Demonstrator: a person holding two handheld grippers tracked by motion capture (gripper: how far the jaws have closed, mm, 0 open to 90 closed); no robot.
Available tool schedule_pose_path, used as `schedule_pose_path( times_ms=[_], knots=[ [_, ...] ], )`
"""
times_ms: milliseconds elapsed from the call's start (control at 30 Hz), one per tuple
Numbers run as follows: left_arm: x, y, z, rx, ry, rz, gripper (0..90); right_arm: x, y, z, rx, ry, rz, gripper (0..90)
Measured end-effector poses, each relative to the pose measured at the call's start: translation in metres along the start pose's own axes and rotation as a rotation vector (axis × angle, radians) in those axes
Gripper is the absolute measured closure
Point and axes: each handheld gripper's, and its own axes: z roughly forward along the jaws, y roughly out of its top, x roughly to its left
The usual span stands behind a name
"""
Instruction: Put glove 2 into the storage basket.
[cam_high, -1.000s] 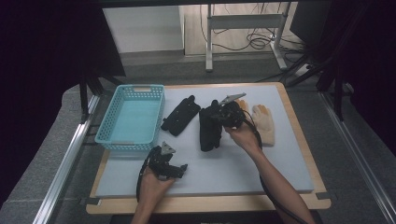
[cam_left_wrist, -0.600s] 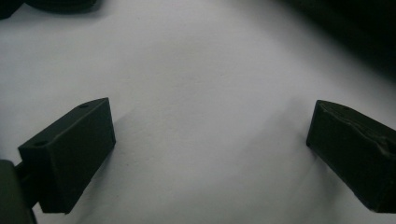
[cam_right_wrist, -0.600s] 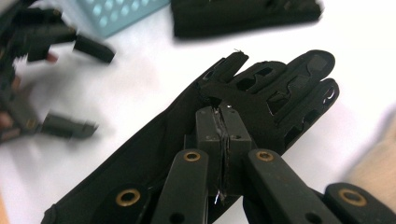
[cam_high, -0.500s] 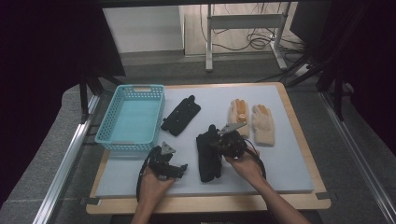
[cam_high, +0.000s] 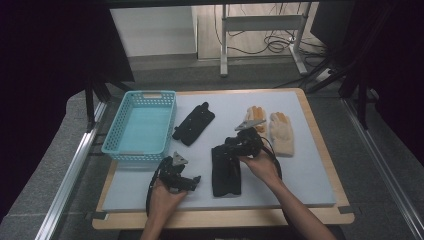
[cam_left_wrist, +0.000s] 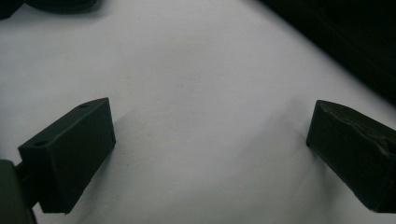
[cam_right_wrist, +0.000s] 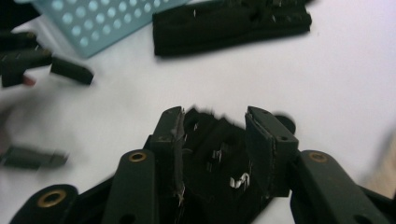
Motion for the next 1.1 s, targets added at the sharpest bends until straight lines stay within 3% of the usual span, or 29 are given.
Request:
schedule_pose_path(
  times_ms=[133, 233, 467, 800, 867, 933, 1000, 1067, 1100],
  knots=[
    [0.000, 0.000, 0.000, -0.004, -0.002, -0.005, 1.5, -0.004, 0.015, 0.019, -0.003, 0.005, -0.019, 54.8],
    [0.000, 0.000, 0.000, 0.000, -0.001, 0.000, 1.5, -0.008, 0.029, 0.038, 0.009, -0.001, -0.025, 63.9],
    [0.000, 0.000, 0.000, 0.000, -0.002, 0.000, 1.5, -0.011, 0.051, 0.066, 0.012, -0.010, -0.048, 71.6],
    [0.000, 0.000, 0.000, -0.003, -0.003, -0.003, 1.5, -0.023, 0.068, 0.112, 0.046, -0.005, -0.024, 67.9],
    [0.000, 0.000, 0.000, -0.003, -0.002, -0.003, 1.5, -0.028, 0.067, 0.125, 0.050, -0.017, -0.006, 63.5],
    [0.000, 0.000, 0.000, -0.003, -0.003, -0.001, 1.6, -0.029, 0.068, 0.132, 0.052, -0.028, 0.003, 56.2],
    [0.000, 0.000, 0.000, -0.004, -0.003, -0.001, 1.6, -0.030, 0.069, 0.135, 0.050, -0.027, 0.006, 54.6],
    [0.001, 0.000, 0.000, 0.004, -0.003, 0.007, 1.5, -0.029, 0.070, 0.141, 0.070, -0.034, -0.001, 54.5],
    [0.001, 0.000, 0.000, 0.004, -0.002, 0.007, 1.5, -0.026, 0.068, 0.148, 0.120, -0.076, -0.048, 58.1]
  ],
)
